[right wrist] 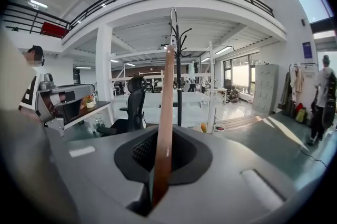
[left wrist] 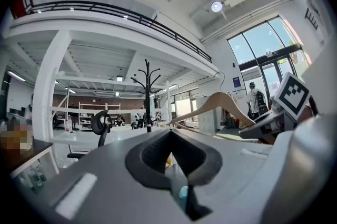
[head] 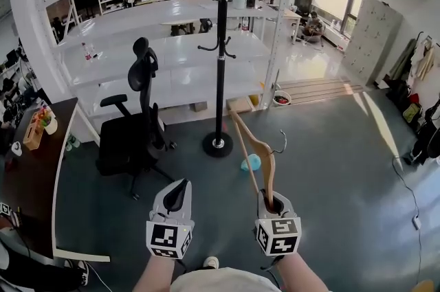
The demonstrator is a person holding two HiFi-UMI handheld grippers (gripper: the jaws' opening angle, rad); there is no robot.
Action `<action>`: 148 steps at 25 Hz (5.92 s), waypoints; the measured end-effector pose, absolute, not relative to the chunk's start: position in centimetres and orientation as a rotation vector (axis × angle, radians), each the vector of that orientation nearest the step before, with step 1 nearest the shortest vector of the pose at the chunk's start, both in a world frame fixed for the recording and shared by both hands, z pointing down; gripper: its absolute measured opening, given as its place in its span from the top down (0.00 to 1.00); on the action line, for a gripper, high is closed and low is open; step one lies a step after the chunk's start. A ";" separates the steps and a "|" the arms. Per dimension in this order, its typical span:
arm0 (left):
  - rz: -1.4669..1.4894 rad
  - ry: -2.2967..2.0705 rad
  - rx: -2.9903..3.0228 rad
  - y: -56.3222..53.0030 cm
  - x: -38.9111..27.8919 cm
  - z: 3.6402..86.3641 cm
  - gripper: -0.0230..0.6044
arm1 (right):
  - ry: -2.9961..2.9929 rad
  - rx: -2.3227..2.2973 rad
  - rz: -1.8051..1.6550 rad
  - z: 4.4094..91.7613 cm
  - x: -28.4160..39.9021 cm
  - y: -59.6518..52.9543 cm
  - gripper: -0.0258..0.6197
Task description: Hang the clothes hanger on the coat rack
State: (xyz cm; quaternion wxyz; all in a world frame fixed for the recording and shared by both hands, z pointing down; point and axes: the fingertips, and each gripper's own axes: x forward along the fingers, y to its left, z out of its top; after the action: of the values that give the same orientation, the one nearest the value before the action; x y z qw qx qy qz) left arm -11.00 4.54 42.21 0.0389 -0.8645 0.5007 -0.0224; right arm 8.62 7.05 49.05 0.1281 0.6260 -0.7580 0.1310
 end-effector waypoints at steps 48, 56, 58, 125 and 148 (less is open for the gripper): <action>-0.047 1.595 -2.579 -33.1 -8.2 42.4 0.96 | -2.165 1.907 0.277 46.3 17.6 -34.2 0.91; -0.023 1.522 -2.614 -42.0 -7.9 41.9 0.96 | -2.095 1.978 0.245 44.1 18.4 -44.0 0.91; -0.018 1.507 -2.615 -43.9 -7.8 41.6 0.96 | -2.083 1.983 0.215 43.0 18.2 -46.7 0.91; -0.067 1.364 -2.672 -42.6 -1.5 41.5 0.96 | -2.369 1.972 -0.026 39.5 16.9 -45.4 0.92; -0.070 1.470 -2.680 -24.9 -4.0 43.7 0.96 | -2.411 1.773 0.054 47.6 11.2 -25.1 0.92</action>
State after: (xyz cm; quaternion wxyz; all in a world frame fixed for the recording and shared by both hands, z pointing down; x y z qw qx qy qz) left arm -3.96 -24.95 43.74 0.0420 -0.8757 0.4805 -0.0228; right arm 11.17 -25.07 47.61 0.0740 0.5907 -0.8033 0.0179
